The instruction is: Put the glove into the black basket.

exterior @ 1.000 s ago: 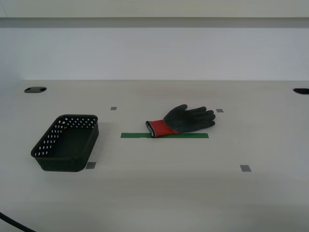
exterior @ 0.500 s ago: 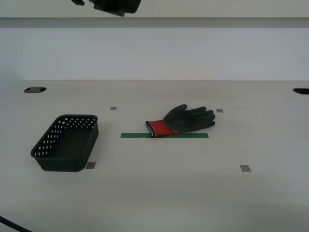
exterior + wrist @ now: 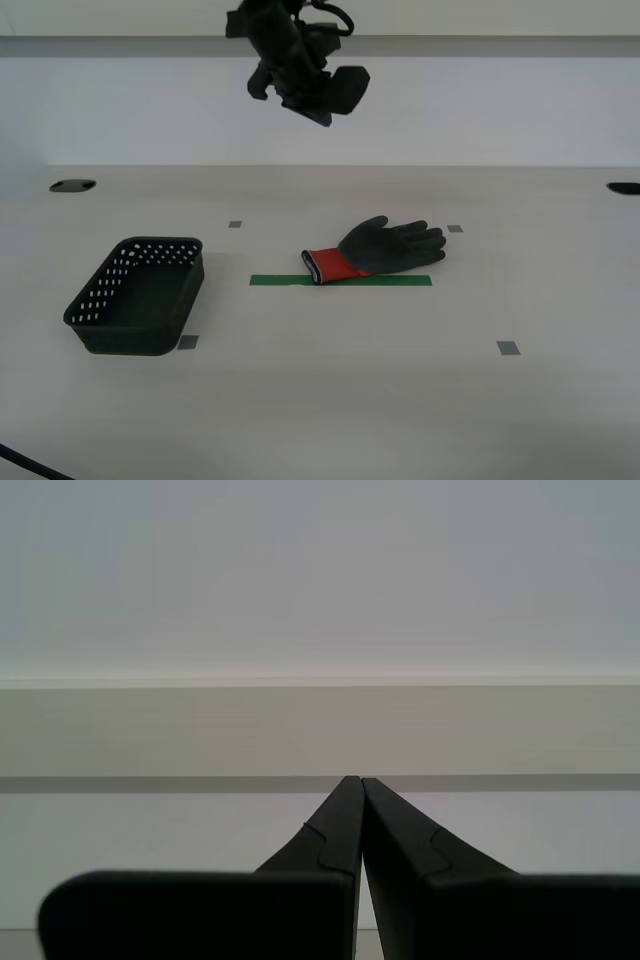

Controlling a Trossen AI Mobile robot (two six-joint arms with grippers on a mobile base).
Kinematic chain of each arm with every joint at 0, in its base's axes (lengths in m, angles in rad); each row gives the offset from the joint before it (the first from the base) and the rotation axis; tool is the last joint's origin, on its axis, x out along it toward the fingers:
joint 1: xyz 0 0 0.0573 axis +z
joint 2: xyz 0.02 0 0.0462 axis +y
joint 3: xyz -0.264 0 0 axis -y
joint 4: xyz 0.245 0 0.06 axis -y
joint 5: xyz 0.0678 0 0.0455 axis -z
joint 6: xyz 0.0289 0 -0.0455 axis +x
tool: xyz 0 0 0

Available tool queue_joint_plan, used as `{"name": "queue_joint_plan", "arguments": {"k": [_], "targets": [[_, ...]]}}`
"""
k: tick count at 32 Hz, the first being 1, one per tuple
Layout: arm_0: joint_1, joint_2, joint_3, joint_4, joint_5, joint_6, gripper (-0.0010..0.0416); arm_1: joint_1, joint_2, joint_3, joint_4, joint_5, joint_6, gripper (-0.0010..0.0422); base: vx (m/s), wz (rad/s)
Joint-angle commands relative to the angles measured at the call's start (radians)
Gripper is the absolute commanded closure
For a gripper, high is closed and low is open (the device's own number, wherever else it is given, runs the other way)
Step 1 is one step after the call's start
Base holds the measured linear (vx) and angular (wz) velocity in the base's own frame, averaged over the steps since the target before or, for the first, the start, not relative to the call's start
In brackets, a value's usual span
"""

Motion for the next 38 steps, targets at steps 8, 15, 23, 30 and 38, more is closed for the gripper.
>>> {"name": "queue_joint_plan", "arguments": {"k": [8,15,23,30,38], "targets": [[0.001,0.0,0.001,0.003,0.0,0.0,0.0405,-0.068,0.287,0.293,-0.15,0.004,-0.036,0.0412,0.0,0.0],[0.001,0.0,0.001,0.002,0.0,0.0,0.0405,-0.155,0.524,0.615,-0.37,0.005,-0.049,0.0412,0.0,0.0],[0.001,0.0,0.001,-0.004,0.0,0.0,0.0405,-0.248,0.561,0.584,-0.277,0.012,0.008,0.0361,0.0,0.0],[0.001,0.0,0.001,-0.016,0.0,0.0,0.0405,-0.241,0.56,0.575,-0.266,-0.332,-0.105,0.0228,0.0,0.0],[0.001,0.0,0.001,-0.018,0.0,0.0,0.0405,-0.166,0.56,0.566,-0.344,-0.189,-0.314,0.0105,0.0,0.0]]}}
